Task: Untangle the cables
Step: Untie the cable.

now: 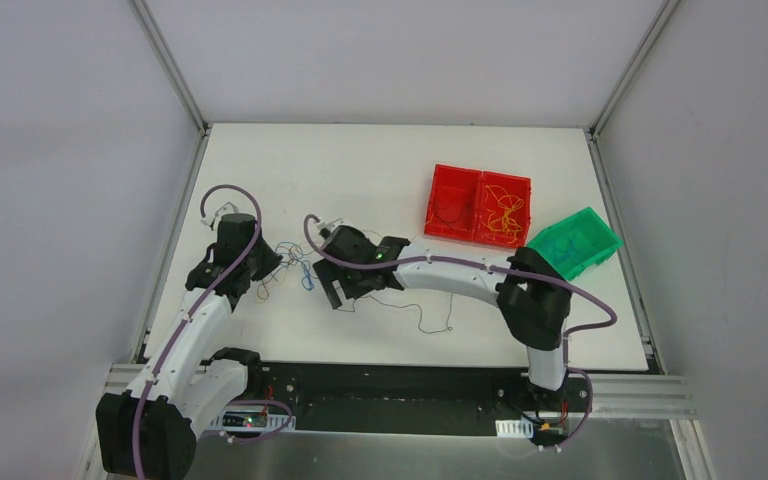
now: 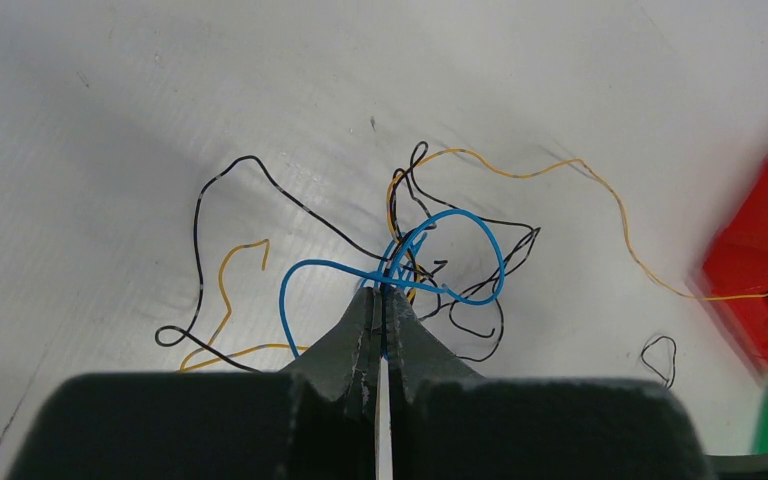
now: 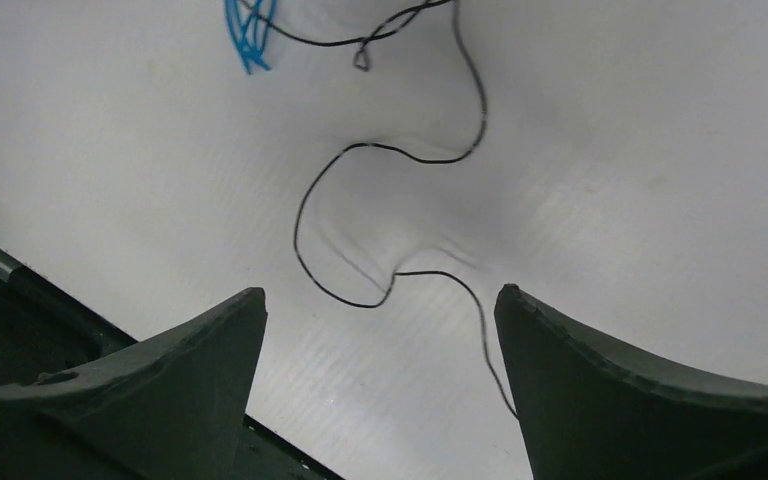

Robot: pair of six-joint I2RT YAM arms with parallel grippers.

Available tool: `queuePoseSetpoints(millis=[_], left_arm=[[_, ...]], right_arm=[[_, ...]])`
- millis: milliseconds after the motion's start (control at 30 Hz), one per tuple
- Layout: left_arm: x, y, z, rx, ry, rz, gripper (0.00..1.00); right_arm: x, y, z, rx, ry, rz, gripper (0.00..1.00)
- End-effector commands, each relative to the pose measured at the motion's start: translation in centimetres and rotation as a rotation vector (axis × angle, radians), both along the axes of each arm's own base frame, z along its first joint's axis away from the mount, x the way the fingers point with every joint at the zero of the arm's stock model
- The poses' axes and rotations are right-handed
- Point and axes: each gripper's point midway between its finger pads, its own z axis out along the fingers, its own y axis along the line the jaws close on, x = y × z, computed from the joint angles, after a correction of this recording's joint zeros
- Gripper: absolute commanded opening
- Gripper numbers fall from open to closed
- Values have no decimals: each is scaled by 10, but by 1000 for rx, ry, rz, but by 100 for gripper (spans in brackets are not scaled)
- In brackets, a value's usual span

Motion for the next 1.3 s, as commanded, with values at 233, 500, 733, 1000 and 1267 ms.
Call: queuePoseSetpoints(millis=[233,500,733,1000,1267], left_arm=[[10,-5,24,-16,-78,-21,0],[11,-4,24,-8,-78,-20,0],[10,-1,22,5,-72,-9,0],[11,2,24,19,-81,-2,0],[14,-1,24,3,-72,-4,0]], right_arm=[[-16,52,-28,-30,-137,197,79],[-6,43,-52,-129,-200,156,29],[-1,7,-32,-108,-229,47,0],[10,-86,6,12,-215,-268,0],[20,-143,41,218,-143,-471,0]])
